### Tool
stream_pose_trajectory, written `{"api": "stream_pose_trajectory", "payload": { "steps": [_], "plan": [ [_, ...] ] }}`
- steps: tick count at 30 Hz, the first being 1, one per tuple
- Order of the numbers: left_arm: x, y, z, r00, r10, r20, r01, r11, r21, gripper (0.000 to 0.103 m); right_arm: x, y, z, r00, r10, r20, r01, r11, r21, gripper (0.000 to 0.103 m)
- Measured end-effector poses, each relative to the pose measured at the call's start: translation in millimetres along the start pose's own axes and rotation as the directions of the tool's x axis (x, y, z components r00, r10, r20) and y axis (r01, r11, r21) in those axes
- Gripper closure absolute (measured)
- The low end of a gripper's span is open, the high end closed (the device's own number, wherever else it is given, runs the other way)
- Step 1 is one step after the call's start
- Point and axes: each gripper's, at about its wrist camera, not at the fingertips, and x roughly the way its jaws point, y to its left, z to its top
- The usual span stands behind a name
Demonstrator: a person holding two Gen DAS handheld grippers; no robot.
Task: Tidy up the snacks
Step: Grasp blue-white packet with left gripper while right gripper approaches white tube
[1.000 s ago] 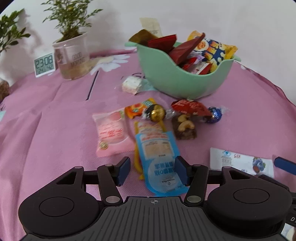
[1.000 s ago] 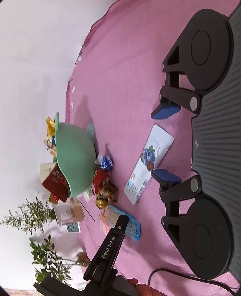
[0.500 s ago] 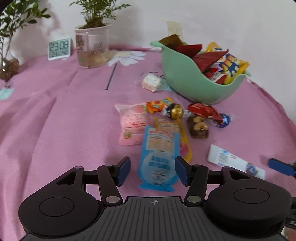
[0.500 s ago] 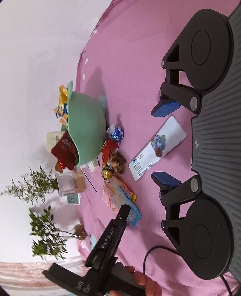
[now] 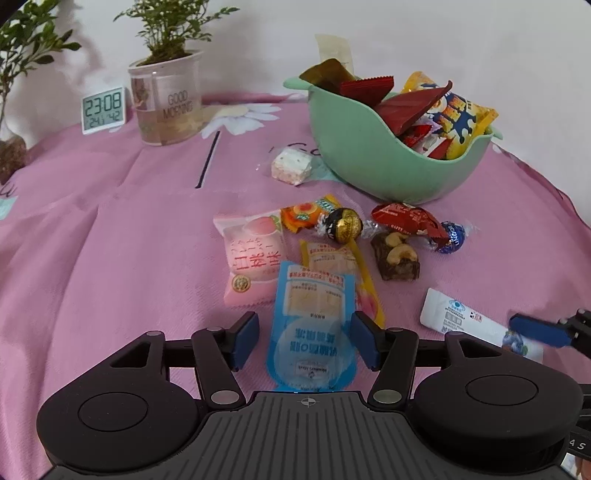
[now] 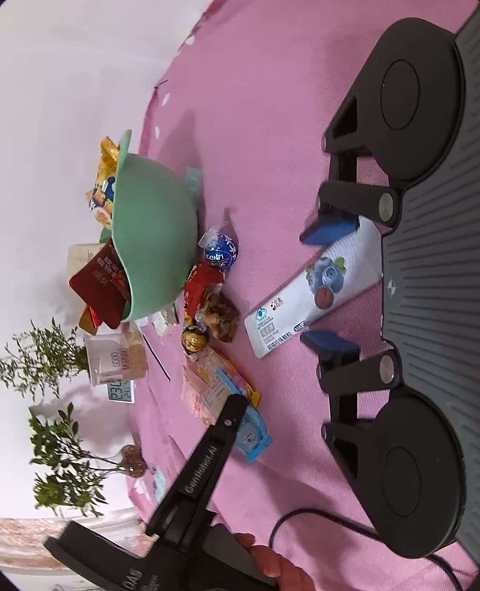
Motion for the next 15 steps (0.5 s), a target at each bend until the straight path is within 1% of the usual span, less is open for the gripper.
{"api": "stream_pose_trajectory", "payload": {
  "steps": [6, 11, 14, 15],
  "plan": [
    [5.1, -8.9, -0.5, 1.0, 0.013, 0.016, -0.014, 0.999, 0.047, 0.0, -3.3, 3.1, -1.5, 1.0, -0.016, 0.013, 0.016, 1.0, 0.009, 0.064],
    [2.2, -10.6, -3.4, 0.999, 0.007, 0.039, -0.01, 0.997, 0.07, 0.0, -9.0, -1.7, -0.2, 0.999, -0.032, 0.033, 0.031, 0.999, 0.041, 0.066],
    [-1.0, -9.2, -5.0, 0.999, 0.009, 0.053, -0.012, 0.998, 0.061, 0.006, -13.8, -3.4, 1.6, 0.998, -0.047, 0.052, 0.044, 0.997, 0.061, 0.067],
    [-3.0, -8.6, -5.7, 0.998, 0.009, 0.059, -0.012, 0.998, 0.056, 0.012, -14.7, -3.8, 2.0, 0.997, -0.052, 0.055, 0.049, 0.997, 0.064, 0.067]
  ]
}}
